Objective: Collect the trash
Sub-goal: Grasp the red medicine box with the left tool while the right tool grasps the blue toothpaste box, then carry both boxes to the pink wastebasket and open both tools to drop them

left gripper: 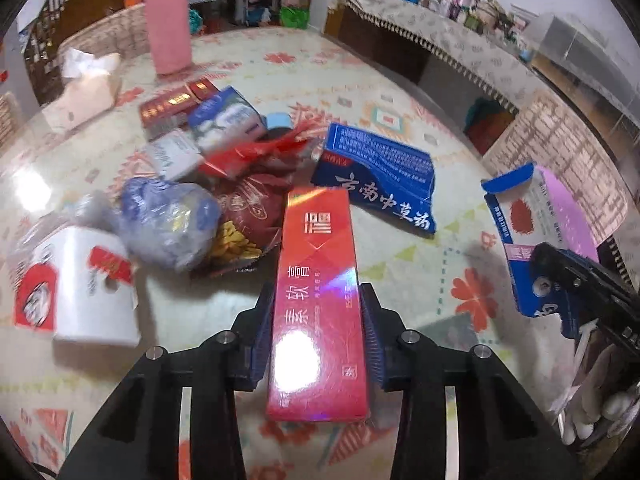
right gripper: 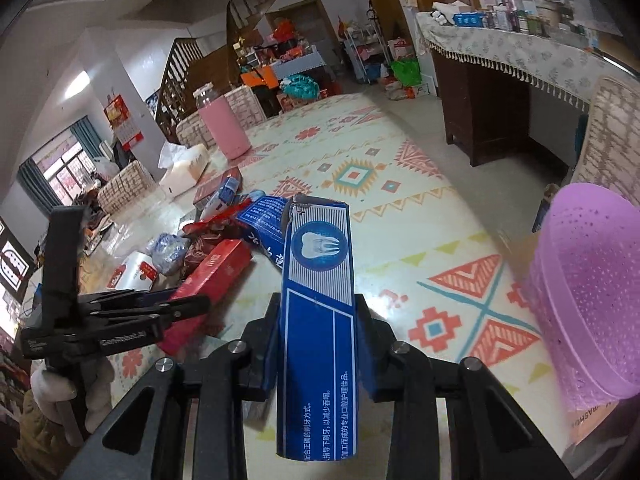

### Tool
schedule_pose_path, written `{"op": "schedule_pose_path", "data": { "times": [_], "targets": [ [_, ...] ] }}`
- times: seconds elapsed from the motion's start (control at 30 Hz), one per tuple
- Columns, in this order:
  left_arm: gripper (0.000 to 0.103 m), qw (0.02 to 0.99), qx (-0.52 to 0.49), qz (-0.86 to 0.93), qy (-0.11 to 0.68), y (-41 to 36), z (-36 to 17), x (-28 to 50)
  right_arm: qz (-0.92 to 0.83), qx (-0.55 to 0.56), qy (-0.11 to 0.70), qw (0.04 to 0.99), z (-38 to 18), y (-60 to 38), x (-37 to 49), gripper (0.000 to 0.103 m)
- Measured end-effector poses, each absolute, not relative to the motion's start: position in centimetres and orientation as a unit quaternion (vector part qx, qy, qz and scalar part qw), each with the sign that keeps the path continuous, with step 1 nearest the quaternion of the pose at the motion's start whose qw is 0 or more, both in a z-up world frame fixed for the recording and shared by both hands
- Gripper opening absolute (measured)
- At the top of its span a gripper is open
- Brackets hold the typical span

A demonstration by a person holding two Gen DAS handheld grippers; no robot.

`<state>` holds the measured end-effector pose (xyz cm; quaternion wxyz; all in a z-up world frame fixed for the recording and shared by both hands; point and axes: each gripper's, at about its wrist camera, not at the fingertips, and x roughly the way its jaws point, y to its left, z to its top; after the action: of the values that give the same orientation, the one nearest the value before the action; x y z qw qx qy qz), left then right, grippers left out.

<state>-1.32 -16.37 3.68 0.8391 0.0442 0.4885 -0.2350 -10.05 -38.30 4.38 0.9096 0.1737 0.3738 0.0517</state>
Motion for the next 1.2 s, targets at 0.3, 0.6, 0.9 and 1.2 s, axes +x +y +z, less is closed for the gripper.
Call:
{"op": "schedule_pose_path", "data": {
  "times": [0.3,0.6,0.9,1.2],
  "targets": [
    [0.039,0.869,0.049,-0.238,0.431,-15.5,8.6,-6.6,0.055,0.192,0.357,0.913,5.1,-39.5,-12.7,0.035],
    [0.039,0.869,0.044,-0.285,0.402,-19.3,12.0,-9.7,0.042,0.206,0.324,0.922,6.7,-42.9,-16.3,0.035],
    [0.039,0.842,0.056,-0.356,0.402,-28.6,13.1,-9.4,-0.039,0.235,0.294,0.926,7.4,-51.0,-19.6,0.035],
    [0.039,0.803,0.079,-0.412,0.424,-39.9,12.1,-7.7,-0.108,0.269,0.292,0.912,6.6,-58.9,-21.4,0.035]
  ]
}}
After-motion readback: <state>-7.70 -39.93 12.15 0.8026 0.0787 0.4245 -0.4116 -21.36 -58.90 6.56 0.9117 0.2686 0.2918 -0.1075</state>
